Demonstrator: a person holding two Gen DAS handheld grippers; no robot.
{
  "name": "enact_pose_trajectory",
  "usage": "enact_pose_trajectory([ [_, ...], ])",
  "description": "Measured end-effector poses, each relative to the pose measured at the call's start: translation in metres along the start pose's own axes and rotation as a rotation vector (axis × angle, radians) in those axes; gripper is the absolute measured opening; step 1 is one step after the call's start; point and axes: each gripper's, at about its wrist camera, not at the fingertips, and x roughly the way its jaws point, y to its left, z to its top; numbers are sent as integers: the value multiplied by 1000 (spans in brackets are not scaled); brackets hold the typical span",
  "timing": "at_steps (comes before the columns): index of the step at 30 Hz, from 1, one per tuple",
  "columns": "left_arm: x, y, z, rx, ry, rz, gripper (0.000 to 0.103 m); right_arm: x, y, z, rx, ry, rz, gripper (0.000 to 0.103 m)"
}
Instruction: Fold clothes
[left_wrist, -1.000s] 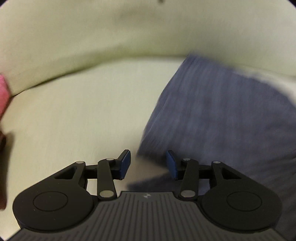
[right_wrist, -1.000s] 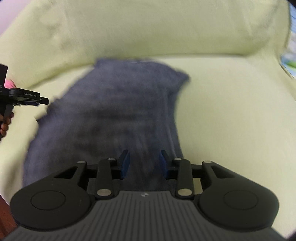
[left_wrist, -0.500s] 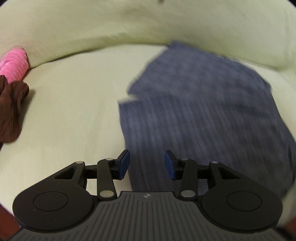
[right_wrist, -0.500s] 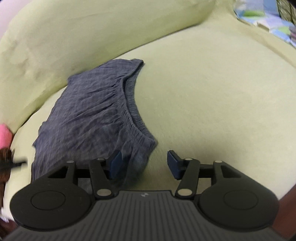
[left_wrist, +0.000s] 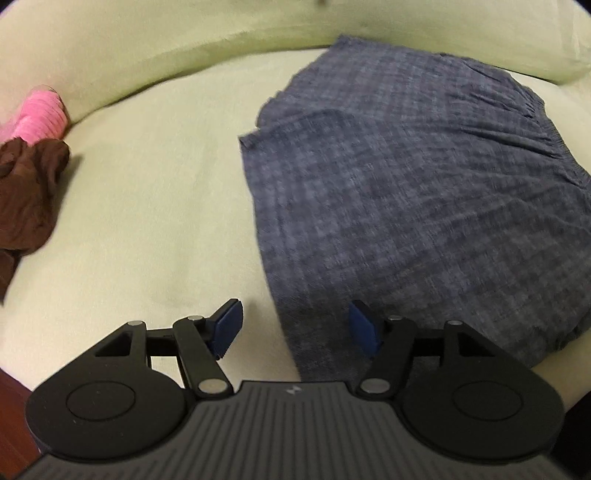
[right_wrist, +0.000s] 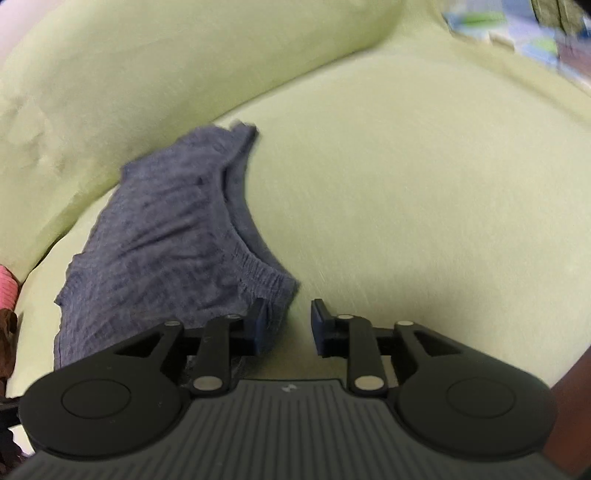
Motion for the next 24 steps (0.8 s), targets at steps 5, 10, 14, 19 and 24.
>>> enact_pose_trajectory([
  [5,-3,-11,-1,13,3,-27,66,-8,38,-19,-181,168,222,9],
  [10,4,-22,-2,44,19,-27,66,12,61,-41,-284,220,215,7],
  [14,5,-20,-4,34,22,-36,66,7,64,-39,-266,209,209,8],
  [19,7,-21,-5,27,16,-36,67,8,39,-27,-51,200,225,20],
  [24,5,-10,-6,51,8,-47,68,28,16,-30,205,229,259,20],
])
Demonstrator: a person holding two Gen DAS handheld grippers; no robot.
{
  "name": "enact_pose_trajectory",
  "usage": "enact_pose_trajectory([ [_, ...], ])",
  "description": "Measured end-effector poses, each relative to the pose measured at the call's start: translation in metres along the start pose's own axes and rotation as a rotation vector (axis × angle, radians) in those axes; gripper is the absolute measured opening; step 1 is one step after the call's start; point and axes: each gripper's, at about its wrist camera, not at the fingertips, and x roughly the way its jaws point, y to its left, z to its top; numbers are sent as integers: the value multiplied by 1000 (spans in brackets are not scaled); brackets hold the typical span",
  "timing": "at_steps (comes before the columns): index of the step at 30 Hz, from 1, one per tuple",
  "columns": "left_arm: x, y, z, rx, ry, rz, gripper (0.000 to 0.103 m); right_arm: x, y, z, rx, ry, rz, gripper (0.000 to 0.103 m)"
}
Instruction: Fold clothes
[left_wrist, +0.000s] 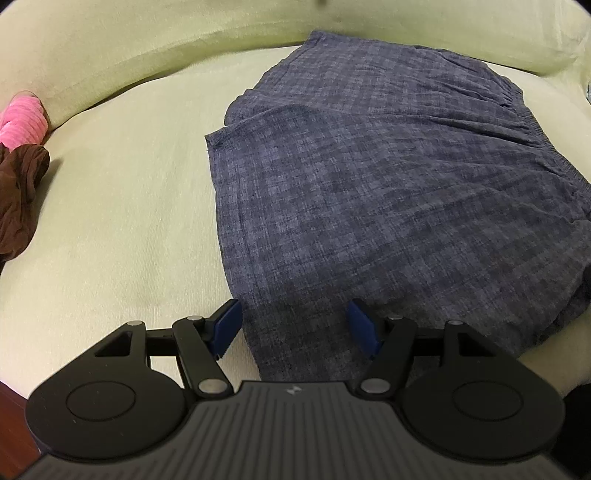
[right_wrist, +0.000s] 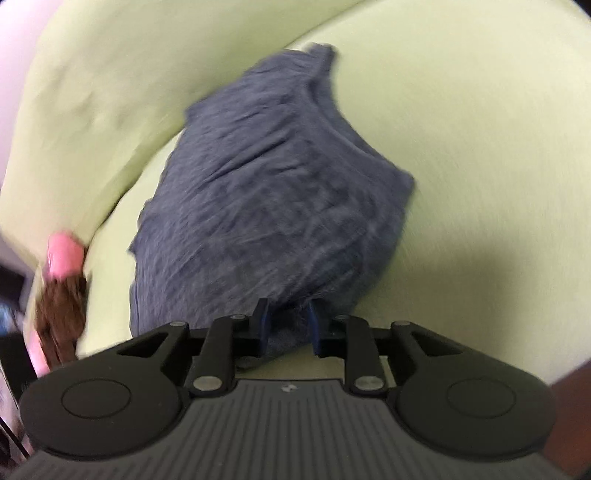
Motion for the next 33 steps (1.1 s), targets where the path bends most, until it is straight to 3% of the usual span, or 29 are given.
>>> enact_pose_trajectory([
  [8,5,-5,2,4,-2,-4,70,1,2,5,84,-70,121,20],
  [11,6,-6,2,0,-4,-7,70,2,0,5,66,-48,122,37],
  [16,6,-4,3,18,-5,-6,70,16,0,-1,-22,-15,108,39],
  [18,6,-4,3,25,-6,-3,70,16,6,-2,-40,-28,145,36],
  [21,6,-4,3,30,-5,0,71,12,14,-3,-67,-38,198,19],
  [24,6,-5,3,36,-8,2,71,-8,12,-6,-93,-65,230,15],
  [27,4,-6,3,51,-8,9,71,-23,2,-9,-112,-94,184,15],
  [29,1,-7,6,65,-1,14,69,-24,-5,-11,-166,-45,-23,15],
  [30,-3,-7,8,67,-3,11,69,-24,-7,-11,-185,-28,-82,15],
  [33,-15,-13,16,93,-34,8,69,-32,-6,-9,-163,-42,-41,19],
])
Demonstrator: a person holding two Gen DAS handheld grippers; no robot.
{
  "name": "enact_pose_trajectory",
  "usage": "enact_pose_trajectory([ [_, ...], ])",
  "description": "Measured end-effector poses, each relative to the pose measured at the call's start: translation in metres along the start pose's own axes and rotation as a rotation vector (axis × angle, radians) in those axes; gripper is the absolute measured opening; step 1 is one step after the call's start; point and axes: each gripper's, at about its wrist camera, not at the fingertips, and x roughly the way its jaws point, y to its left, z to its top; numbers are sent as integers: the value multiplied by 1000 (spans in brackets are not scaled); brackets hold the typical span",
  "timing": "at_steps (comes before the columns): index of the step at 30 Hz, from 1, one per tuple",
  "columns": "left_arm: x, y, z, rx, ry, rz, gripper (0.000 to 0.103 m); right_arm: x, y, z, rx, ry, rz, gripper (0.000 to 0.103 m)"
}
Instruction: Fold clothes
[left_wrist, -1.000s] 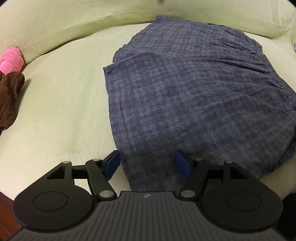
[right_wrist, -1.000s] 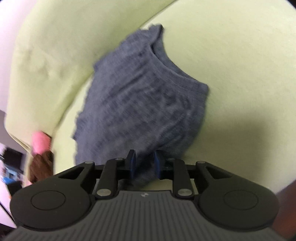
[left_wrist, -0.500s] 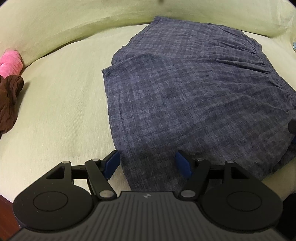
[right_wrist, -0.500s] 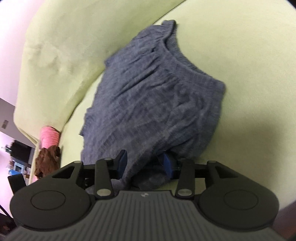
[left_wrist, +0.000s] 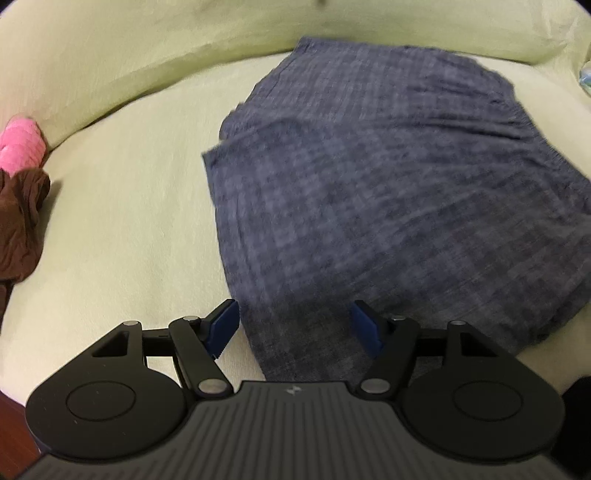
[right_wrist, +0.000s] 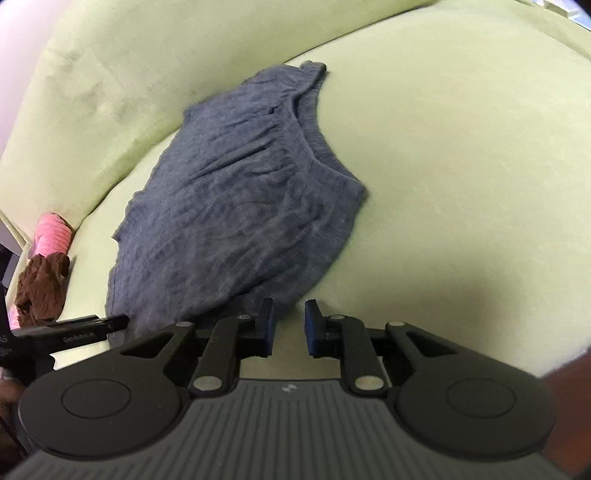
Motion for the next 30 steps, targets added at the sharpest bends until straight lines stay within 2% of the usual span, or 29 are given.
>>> enact_pose_trajectory([
  [2,-7,-7,9,30,-27,7,69,-3,11,9,-22,-38,-7,28],
  [4,-10,-12,16,43,-46,1,69,5,20,21,-57,-48,-30,28],
  [7,-11,-22,25,47,-63,-20,69,11,20,29,-42,-47,-31,28],
  [12,-7,-32,32,46,-63,-42,69,15,17,36,-67,-49,-45,29],
  [16,-3,-40,37,39,-59,-62,69,15,13,38,-155,-67,-141,30],
  [20,9,-58,43,30,-32,-160,69,21,10,50,-244,-107,-202,30],
  [24,30,-66,42,40,20,-153,73,31,-1,53,-329,-40,-264,24],
  [26,37,-56,39,5,34,-166,73,30,-7,52,-353,-18,-291,27],
  [30,41,-48,41,-25,55,-190,73,4,21,30,-572,-106,-288,27],
])
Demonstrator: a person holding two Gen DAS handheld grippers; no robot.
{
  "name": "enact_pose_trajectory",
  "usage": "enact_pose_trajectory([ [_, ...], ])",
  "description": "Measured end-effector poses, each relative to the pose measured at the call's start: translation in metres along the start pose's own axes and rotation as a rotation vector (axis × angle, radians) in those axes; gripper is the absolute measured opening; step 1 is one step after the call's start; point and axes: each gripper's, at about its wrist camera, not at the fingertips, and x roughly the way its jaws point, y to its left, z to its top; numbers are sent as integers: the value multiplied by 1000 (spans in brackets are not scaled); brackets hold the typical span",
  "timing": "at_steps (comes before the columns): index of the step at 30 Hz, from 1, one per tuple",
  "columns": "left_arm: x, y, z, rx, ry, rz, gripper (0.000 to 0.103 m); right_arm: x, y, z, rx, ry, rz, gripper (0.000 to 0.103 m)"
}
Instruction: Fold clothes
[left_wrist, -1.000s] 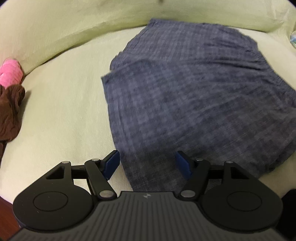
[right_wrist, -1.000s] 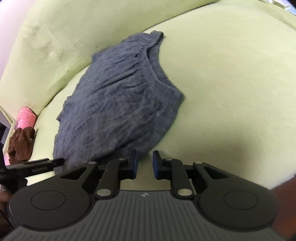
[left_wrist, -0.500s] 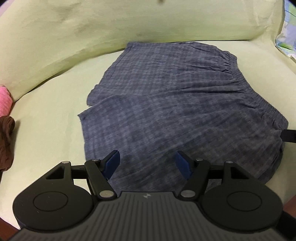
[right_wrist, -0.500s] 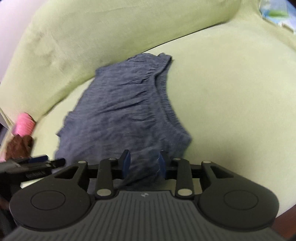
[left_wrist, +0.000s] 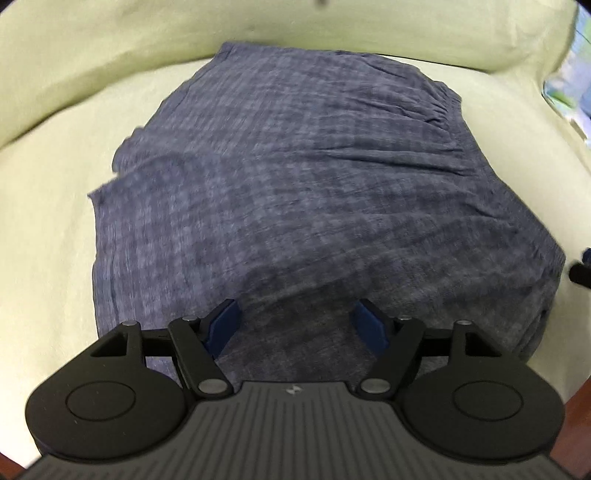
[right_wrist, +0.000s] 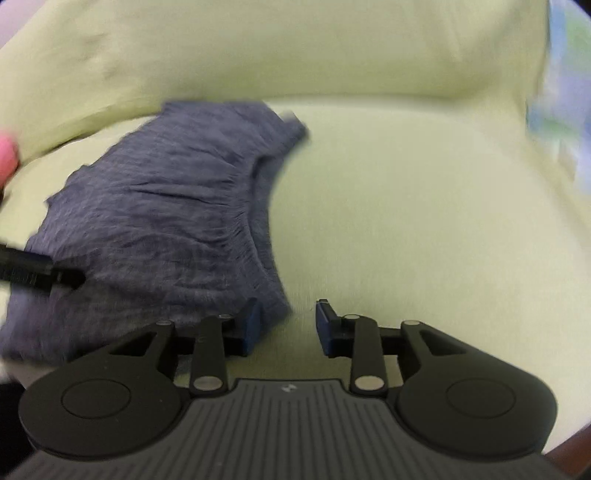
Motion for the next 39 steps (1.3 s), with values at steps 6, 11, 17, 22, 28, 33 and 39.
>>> enact_pose_trajectory([
  [6,0,-9,1,39,-11,30,73,3,30,-15,257,117,459,4],
  [11,0,-4,2,31,-3,13,73,27,33,-28,436,155,452,4],
  [17,2,-4,3,39,-7,16,77,33,25,-28,542,136,420,5],
  [22,2,-3,4,41,-5,12,77,34,33,-16,536,107,431,15],
  [28,3,-3,5,43,-4,10,77,33,35,-21,593,137,434,23],
  [33,3,-3,5,46,-5,10,77,23,30,-34,648,144,444,23],
  [39,3,-3,6,52,-3,10,77,35,33,-30,645,130,359,12],
])
